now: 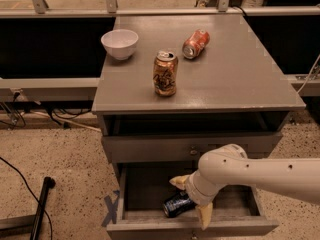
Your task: Pick pepsi can from middle drawer and place on counter
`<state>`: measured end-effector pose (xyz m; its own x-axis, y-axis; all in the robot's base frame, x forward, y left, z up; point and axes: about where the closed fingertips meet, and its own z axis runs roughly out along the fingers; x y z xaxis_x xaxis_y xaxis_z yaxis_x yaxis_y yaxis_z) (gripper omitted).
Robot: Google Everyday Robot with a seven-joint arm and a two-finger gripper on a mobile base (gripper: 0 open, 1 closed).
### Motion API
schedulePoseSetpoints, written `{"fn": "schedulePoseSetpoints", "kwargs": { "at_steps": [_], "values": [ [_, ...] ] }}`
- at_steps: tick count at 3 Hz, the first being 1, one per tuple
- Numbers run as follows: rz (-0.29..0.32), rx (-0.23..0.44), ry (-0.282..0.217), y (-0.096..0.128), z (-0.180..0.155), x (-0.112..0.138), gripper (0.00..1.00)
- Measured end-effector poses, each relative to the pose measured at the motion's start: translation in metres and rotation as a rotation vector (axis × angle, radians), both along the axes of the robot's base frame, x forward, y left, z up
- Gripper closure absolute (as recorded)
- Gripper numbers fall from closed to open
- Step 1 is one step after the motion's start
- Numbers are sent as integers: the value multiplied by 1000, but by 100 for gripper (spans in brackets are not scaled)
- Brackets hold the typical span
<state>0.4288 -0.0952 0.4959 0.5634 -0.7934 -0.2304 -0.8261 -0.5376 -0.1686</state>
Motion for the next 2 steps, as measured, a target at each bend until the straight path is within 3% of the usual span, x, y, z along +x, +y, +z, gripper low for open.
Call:
{"fn": "schedulePoseSetpoints", "kwargs": {
  "at_steps": [1, 2],
  "values": [
    [52, 17, -49, 5, -11, 7, 0],
    [96, 11, -86, 10, -15, 18, 15]
  ]
}}
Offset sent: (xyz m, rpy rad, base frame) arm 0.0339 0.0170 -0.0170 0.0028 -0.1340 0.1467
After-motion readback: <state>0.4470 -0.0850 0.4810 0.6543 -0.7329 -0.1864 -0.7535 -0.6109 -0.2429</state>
